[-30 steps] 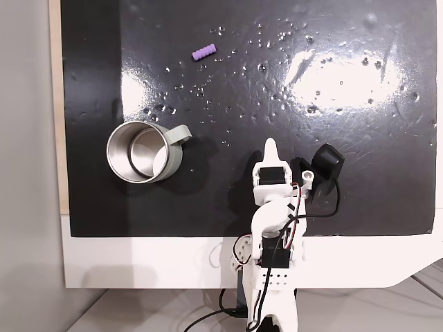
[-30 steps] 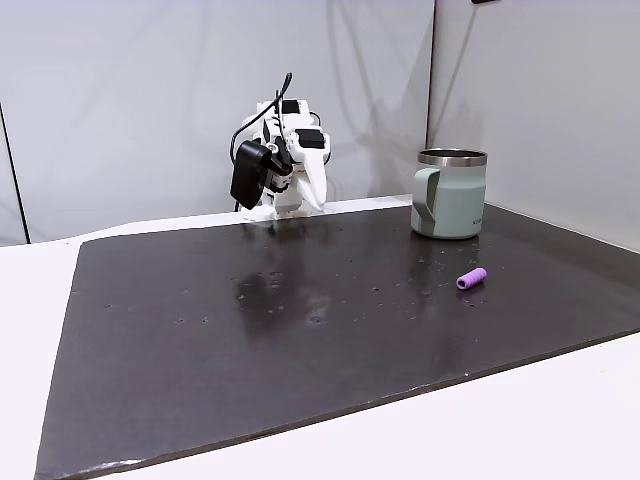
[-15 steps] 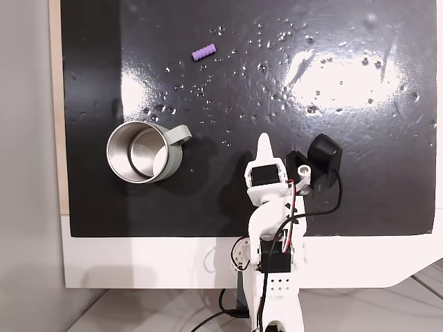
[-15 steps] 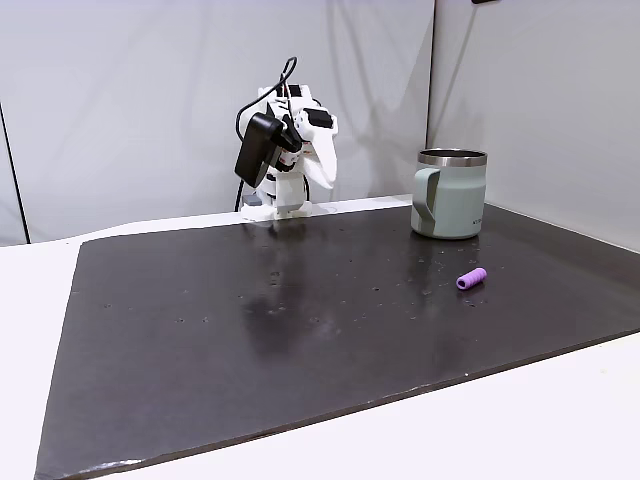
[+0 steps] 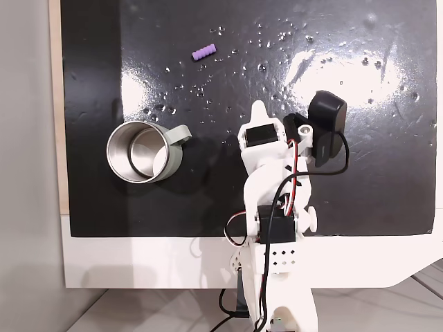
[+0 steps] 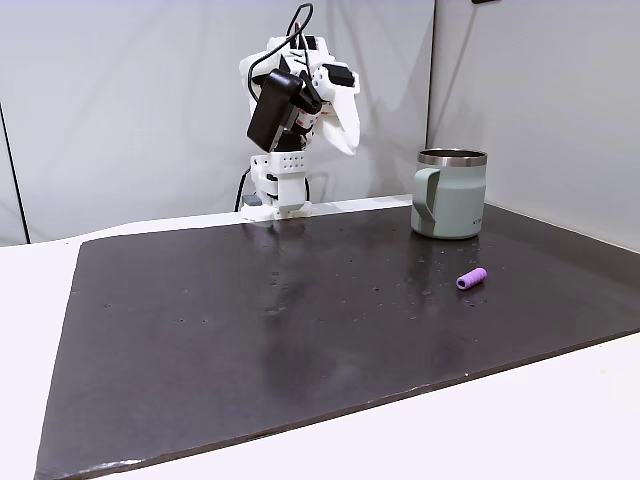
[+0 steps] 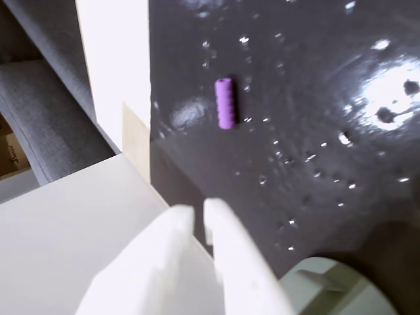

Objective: Grasp a pengrip and put it in the cup.

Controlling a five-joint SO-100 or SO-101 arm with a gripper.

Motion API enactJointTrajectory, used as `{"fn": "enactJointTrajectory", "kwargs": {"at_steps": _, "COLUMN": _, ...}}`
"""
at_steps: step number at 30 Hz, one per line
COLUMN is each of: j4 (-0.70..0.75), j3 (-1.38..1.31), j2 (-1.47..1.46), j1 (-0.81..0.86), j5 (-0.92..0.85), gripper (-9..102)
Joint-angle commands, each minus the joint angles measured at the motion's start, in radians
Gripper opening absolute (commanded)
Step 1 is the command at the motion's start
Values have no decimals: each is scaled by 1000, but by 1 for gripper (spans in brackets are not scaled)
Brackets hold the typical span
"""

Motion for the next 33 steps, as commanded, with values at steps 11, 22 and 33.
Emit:
{"fn": "enactJointTrajectory", "kwargs": {"at_steps": 11, "j4": 132, "j3": -551, "j2": -471, "j1": -49, "j5": 61, "gripper": 0}}
{"fn": "enactJointTrajectory", "kwargs": {"at_steps": 22, "j4": 321, "j3": -965, "j2": -824, "j1": -124, "j5": -3, "gripper": 0}}
{"fn": "enactJointTrajectory", "kwargs": {"at_steps": 33, "j4": 523, "j3": -1393, "j2": -1164, "j1": -169, "j5": -44, "gripper": 0}}
